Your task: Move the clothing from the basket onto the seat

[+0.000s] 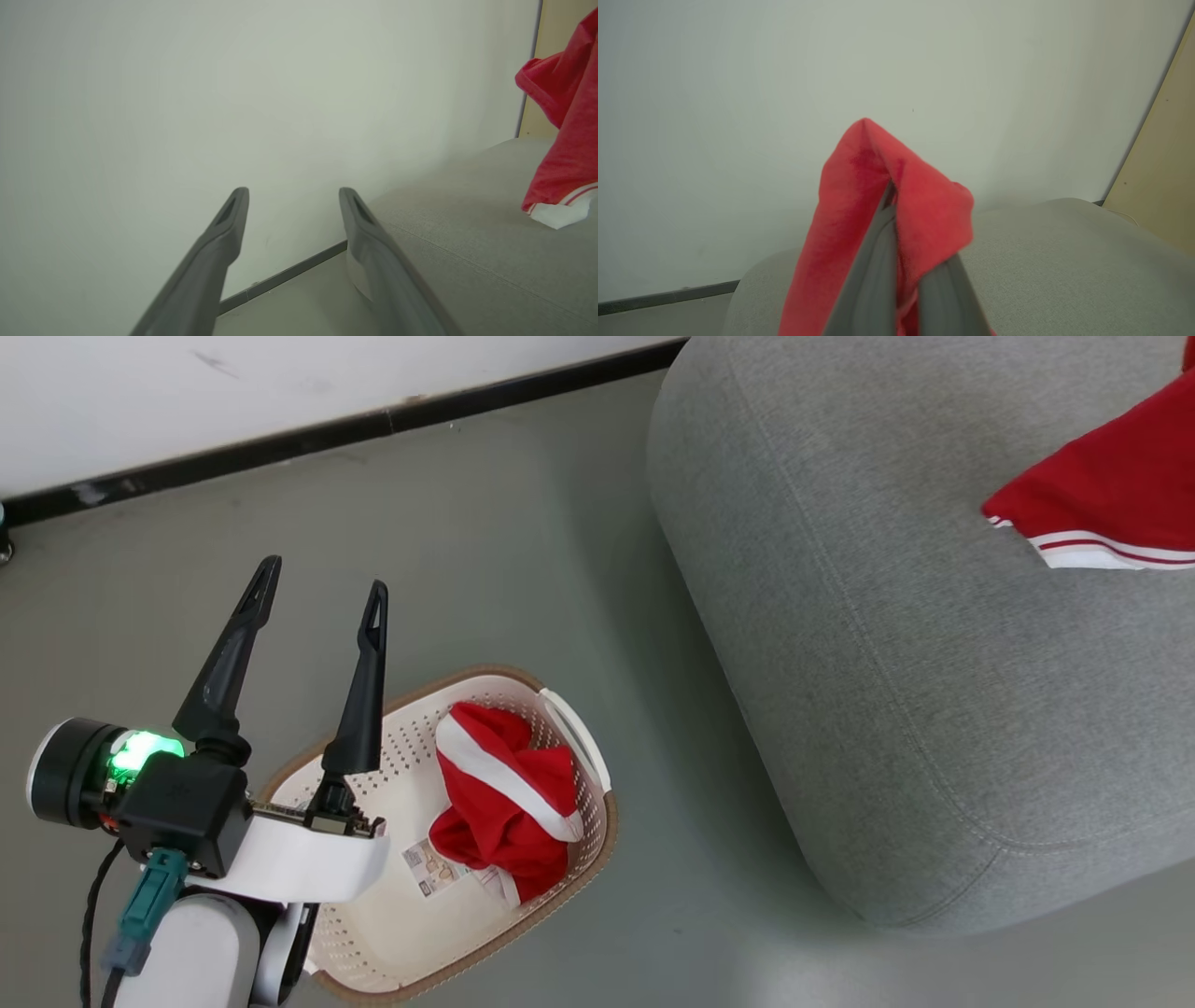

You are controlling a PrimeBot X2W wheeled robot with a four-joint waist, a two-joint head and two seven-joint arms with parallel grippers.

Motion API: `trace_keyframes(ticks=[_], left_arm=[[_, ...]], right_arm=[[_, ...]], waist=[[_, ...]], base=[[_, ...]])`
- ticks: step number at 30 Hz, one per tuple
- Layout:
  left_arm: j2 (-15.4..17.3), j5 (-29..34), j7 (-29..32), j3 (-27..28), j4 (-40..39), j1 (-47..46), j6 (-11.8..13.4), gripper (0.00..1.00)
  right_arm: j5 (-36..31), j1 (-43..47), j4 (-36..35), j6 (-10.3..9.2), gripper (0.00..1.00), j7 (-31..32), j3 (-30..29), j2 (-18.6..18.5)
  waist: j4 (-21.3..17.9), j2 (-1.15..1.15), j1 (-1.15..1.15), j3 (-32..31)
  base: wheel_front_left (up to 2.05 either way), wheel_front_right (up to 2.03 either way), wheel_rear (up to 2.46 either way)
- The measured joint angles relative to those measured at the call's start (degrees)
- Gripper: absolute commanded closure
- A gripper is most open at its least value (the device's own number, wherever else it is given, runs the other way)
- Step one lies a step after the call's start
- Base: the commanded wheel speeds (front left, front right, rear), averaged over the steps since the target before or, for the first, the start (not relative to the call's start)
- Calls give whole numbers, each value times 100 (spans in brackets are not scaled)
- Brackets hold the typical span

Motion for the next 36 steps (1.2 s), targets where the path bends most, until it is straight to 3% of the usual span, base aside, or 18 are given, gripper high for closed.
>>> trace_keyframes(ticks=[8,26,36], left_arm=[[4,85,116,-126,-127,-132,-54,0],[27,180,213,-155,-163,-459,-100,0],[24,181,204,-112,15,-459,-93,0]], right_arm=[[-59,-73,389,0,100,-210,-68,113],[119,447,880,0,100,-724,104,1023],[99,578,1089,0,100,-781,332,1121]], waist=[[119,0,0,337],[188,0,0,909],[91,0,0,962]], base=[[0,0,0],[0,0,0],[0,0,0]])
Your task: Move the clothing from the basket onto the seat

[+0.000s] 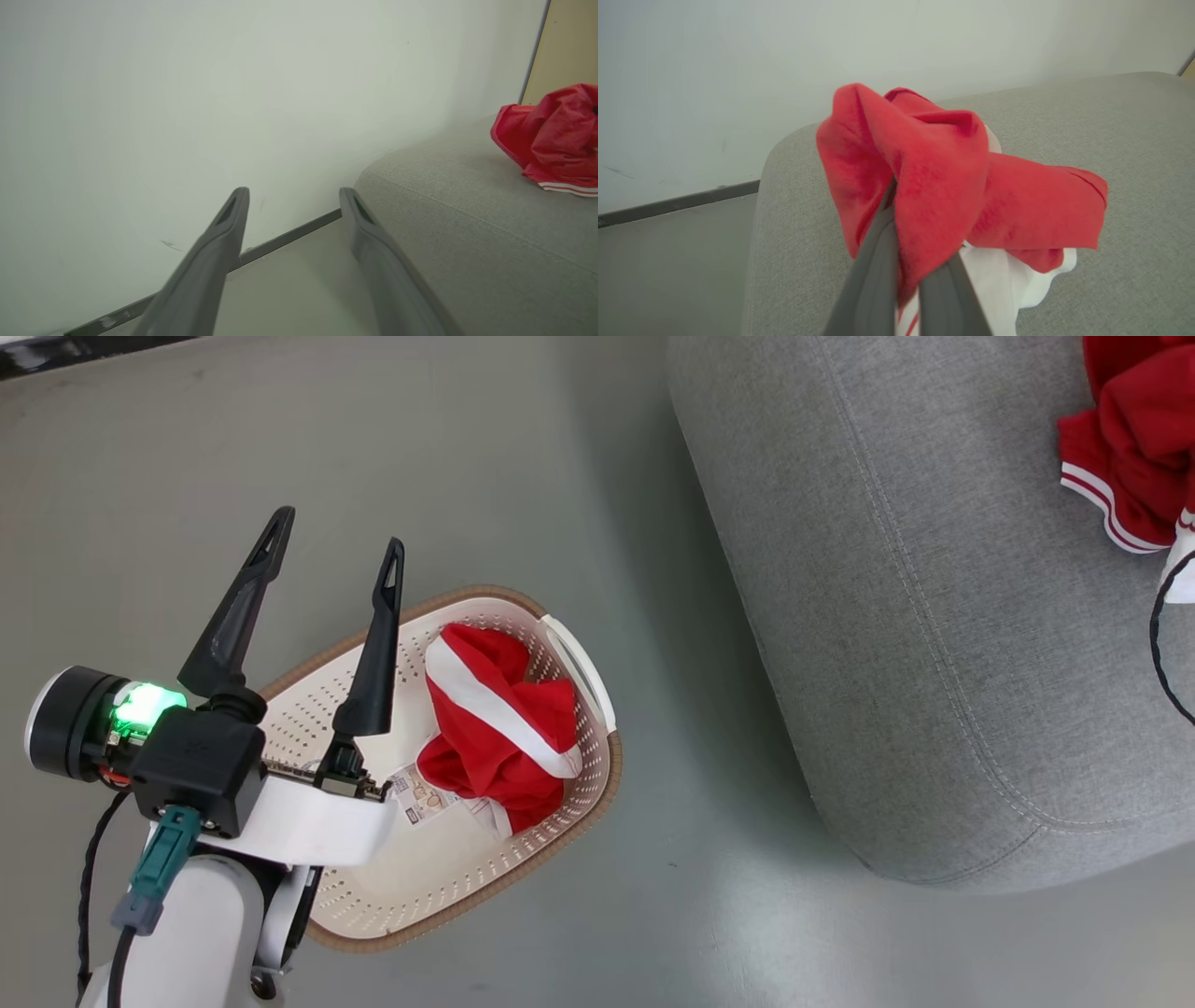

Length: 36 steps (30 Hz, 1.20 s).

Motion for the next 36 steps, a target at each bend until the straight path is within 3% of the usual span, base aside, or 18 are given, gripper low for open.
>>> trace_keyframes(ticks=[3,7,9,10,11,29,36], left_arm=[[-12,-1,-10,-2,42,0,0,0],[-22,-5,-53,-4,121,0,0,0],[-24,-9,-59,-5,154,0,1,0],[-26,-9,-60,-7,166,0,1,0],[-32,-9,-62,-11,176,0,1,0],[-165,-110,-258,47,474,12,60,0],[-169,-174,-359,181,626,52,137,0]], right_arm=[[-19,20,80,0,100,-12,86,-7],[-54,102,141,0,68,-13,149,9],[-49,102,185,0,41,-18,144,10],[-48,103,230,0,7,-38,143,11],[-47,108,267,0,0,-44,142,10],[348,702,271,0,0,-132,18,127],[233,925,-42,0,0,-222,174,-31]], waist=[[-18,0,0,-25],[-36,0,0,-68],[-42,0,0,-89],[-44,0,0,-101],[-47,0,0,-113],[-107,0,0,-387],[-155,0,0,-593]], base=[[0,0,0],[0,0,0],[0,0,0],[0,0,0],[0,0,0],[0,0,0],[0,0,0]])
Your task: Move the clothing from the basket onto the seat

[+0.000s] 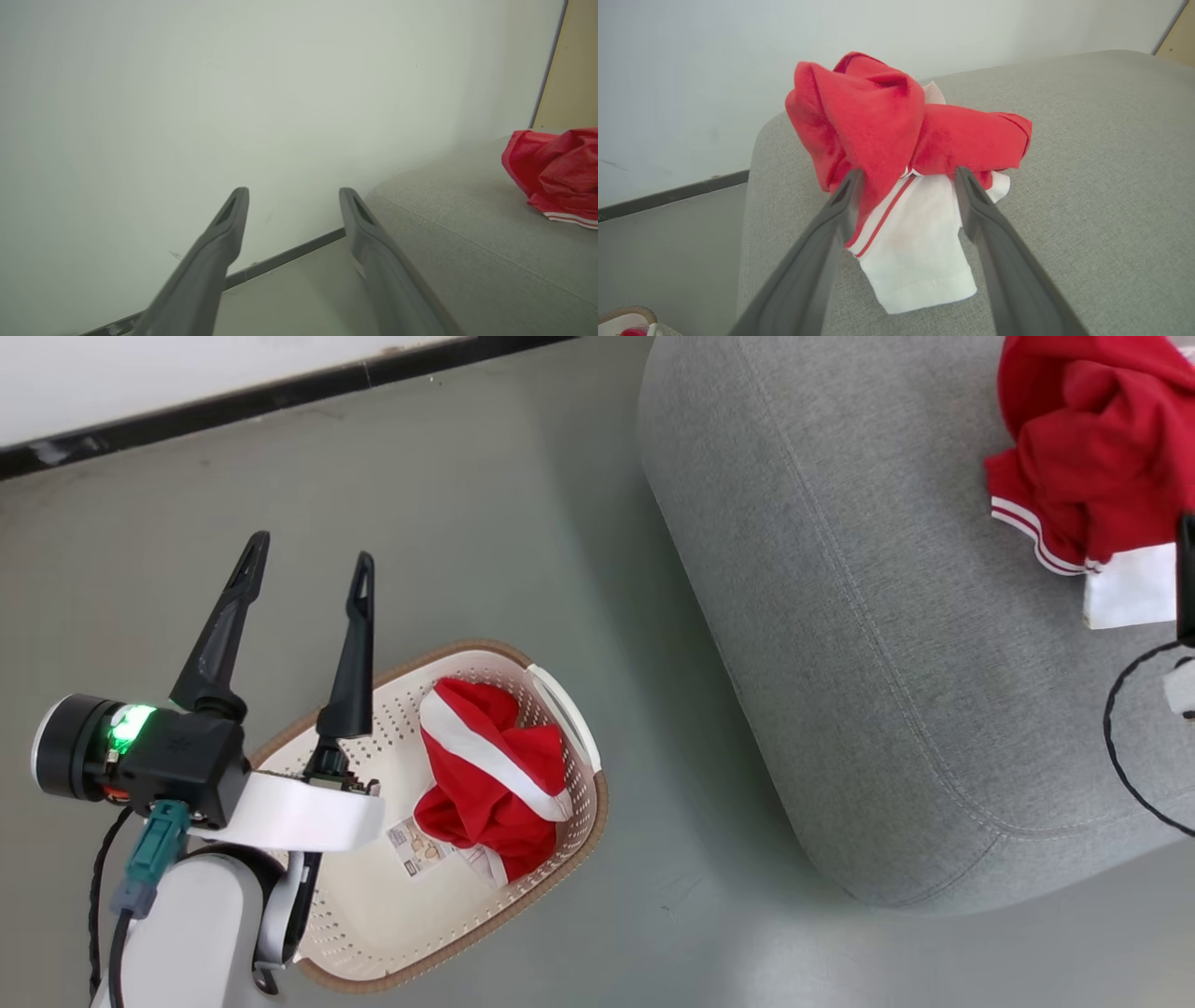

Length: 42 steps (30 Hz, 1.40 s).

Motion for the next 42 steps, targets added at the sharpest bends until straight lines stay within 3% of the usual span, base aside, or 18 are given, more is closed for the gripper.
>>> trace_keyframes(ticks=[18,31,42], left_arm=[[-205,-342,-154,360,497,476,238,0],[-378,-494,-198,583,813,958,398,0],[-433,-502,-199,522,999,1290,401,0]], right_arm=[[-572,-40,-1100,0,0,-51,311,-289],[-849,13,-1740,0,0,-58,703,227],[-1128,623,-1937,0,0,-59,735,683]], waist=[[100,0,0,-706],[454,0,0,-1327],[847,0,0,-1782]], base=[[0,0,0],[0,0,0],[0,0,0]])
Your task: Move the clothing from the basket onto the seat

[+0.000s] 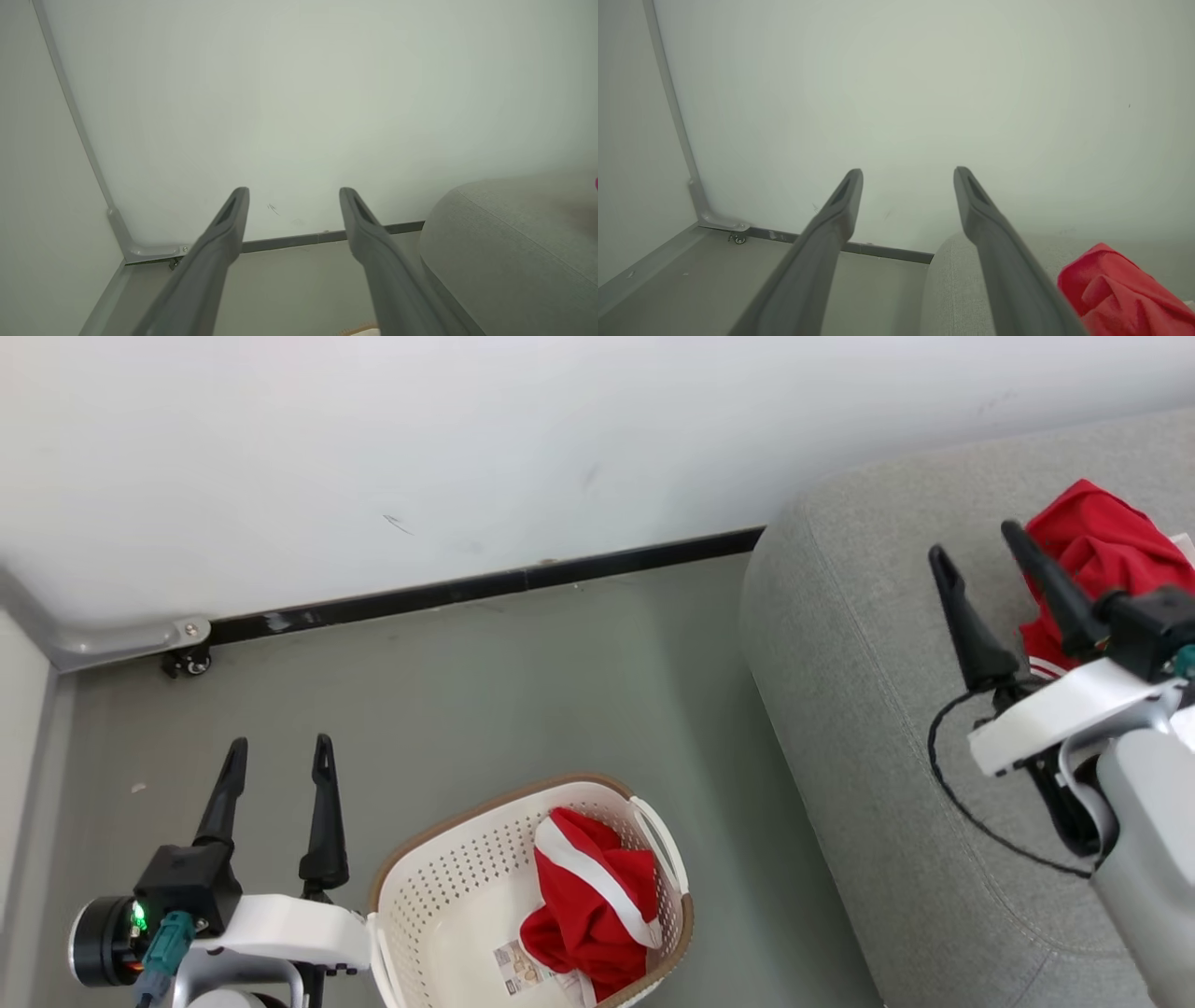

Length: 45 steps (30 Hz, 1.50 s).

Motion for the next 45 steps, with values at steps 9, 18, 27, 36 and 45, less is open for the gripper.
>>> trace_keyframes(ticks=[9,18,27,36,45], left_arm=[[-116,3,-1,-105,88,132,-35,0],[-137,11,-5,-178,205,355,-67,0],[-149,11,-5,-180,241,593,-86,0],[-177,11,-5,-177,235,699,-85,0],[-186,20,-5,-179,226,706,-85,0]], right_arm=[[-248,766,-138,0,0,0,-236,320],[-590,1555,-304,0,0,0,-601,601],[-837,2230,-550,0,0,1,-929,932],[-1194,2746,-922,0,0,0,-1333,1303],[-1608,3143,-1292,0,0,29,-1577,1642]], waist=[[250,0,0,-335],[389,0,0,-627],[385,0,0,-813],[290,0,0,-907],[206,0,0,-927]], base=[[0,0,0],[0,0,0],[0,0,0],[0,0,0],[0,0,0]])
